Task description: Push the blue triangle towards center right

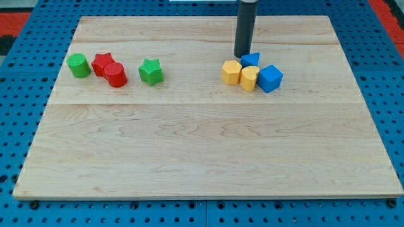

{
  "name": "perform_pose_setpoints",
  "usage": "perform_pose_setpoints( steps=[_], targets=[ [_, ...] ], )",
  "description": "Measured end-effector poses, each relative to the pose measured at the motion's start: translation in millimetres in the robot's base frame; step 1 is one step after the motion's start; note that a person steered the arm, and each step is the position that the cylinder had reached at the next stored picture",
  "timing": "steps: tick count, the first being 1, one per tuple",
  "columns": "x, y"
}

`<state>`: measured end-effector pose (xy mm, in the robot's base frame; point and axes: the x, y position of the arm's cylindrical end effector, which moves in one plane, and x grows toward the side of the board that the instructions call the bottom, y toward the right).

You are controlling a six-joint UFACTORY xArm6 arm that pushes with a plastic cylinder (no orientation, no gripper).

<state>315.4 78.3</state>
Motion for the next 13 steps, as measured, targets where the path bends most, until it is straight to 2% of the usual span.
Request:
perform_pose_setpoints(
  steps=[1,2,3,4,5,6,7,8,10,11,12,13],
  targets=[
    [1,0],
    [37,-6],
    [7,54],
    [-10,48],
    [-8,50],
    [13,53],
    [11,24],
    [39,29],
    [40,79],
    [13,105],
    [47,129],
    [60,138]
  ],
)
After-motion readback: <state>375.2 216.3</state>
